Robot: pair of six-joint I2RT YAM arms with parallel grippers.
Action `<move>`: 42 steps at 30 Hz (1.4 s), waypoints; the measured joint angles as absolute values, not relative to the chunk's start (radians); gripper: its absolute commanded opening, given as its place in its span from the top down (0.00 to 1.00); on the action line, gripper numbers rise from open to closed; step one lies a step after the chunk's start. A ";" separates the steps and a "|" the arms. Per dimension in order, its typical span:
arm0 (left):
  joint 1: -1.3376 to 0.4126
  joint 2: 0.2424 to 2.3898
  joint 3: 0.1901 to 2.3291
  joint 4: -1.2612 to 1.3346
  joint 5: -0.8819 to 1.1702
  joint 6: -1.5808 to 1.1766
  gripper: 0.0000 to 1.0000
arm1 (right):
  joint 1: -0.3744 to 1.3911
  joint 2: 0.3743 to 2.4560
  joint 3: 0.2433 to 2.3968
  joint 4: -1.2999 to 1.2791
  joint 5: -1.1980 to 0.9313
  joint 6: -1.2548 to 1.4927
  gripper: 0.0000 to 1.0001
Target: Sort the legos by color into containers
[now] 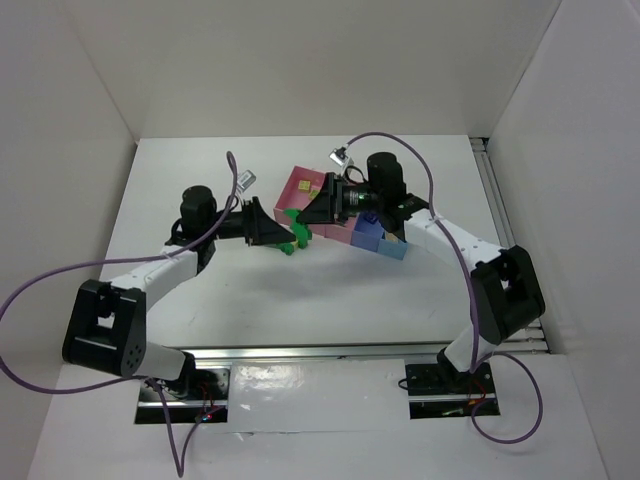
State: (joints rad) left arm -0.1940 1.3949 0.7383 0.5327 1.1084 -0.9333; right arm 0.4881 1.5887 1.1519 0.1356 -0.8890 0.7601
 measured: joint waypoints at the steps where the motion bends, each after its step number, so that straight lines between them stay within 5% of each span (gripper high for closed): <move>1: -0.198 1.405 0.738 0.561 1.112 -0.948 0.27 | 0.488 1.589 1.152 0.154 -0.899 0.773 0.74; 21: -0.207 1.478 0.739 0.950 1.146 -1.188 0.39 | 0.509 1.603 1.151 0.243 -0.947 0.855 0.74; 28: -0.204 1.486 0.739 0.971 1.155 -1.210 0.66 | 0.521 1.611 1.151 0.246 -0.951 0.859 0.74; 34: -0.199 1.487 0.739 0.942 1.166 -1.198 0.80 | 0.516 1.611 1.151 0.252 -0.945 0.870 0.75; 37: -0.199 1.487 0.741 0.910 1.154 -1.170 1.00 | 0.505 1.611 1.143 0.257 -0.929 0.883 0.75; 42: -0.205 1.487 0.743 0.843 1.158 -1.124 1.00 | 0.470 1.611 1.139 0.266 -0.885 0.897 0.75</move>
